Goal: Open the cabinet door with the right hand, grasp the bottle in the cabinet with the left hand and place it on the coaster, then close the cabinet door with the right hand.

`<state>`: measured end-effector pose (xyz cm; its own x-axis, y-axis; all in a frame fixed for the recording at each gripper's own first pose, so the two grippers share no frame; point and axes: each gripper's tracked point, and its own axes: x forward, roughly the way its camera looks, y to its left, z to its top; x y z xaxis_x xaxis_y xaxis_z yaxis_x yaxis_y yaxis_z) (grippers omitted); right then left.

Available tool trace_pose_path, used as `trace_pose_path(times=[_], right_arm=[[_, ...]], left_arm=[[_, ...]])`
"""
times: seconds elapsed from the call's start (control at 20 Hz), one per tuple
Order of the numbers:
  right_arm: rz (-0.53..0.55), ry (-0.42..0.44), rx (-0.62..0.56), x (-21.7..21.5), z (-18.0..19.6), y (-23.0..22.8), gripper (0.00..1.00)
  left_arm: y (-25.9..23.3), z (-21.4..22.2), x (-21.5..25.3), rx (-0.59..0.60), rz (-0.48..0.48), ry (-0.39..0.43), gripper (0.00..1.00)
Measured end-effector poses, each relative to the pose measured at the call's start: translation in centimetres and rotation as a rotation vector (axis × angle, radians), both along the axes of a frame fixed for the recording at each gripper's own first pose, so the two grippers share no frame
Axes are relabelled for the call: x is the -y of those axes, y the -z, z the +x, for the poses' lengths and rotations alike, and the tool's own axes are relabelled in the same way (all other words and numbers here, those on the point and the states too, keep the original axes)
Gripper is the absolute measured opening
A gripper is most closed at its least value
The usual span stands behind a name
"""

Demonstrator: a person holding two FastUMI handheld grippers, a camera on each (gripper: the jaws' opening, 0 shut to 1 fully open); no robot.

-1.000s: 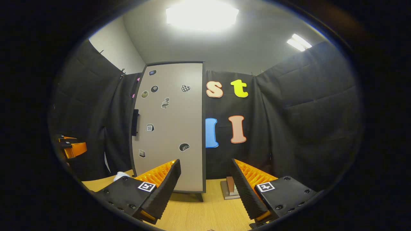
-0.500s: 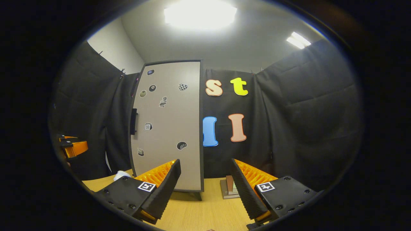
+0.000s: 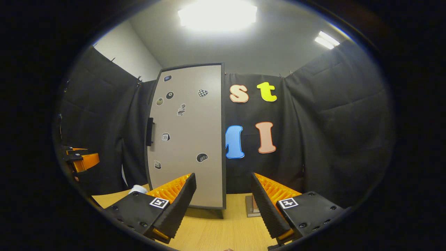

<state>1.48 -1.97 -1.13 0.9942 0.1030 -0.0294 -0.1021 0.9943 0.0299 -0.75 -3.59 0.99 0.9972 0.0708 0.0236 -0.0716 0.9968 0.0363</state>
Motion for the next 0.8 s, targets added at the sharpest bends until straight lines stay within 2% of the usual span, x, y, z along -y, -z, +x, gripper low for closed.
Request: trace_pose_path(times=[0.3,0.35,0.65,0.8], right_arm=[[0.018,0.007,-0.006,-2.8,1.9,-0.5,0.98],[0.022,0.003,-0.007,-3.6,2.5,-0.8,1.0],[0.027,-0.034,-0.006,-9.0,5.0,-2.7,0.98],[0.04,-0.061,-0.002,-12.0,6.6,-3.7,0.98]], left_arm=[[0.7,1.4,-1.9,-0.012,0.009,0.016,0.81],[0.8,1.7,-2.7,-0.009,0.003,0.016,0.81],[2.2,3.0,-7.7,-0.028,-0.019,-0.012,0.83],[2.7,3.2,-11.0,-0.033,-0.018,-0.04,0.8]])
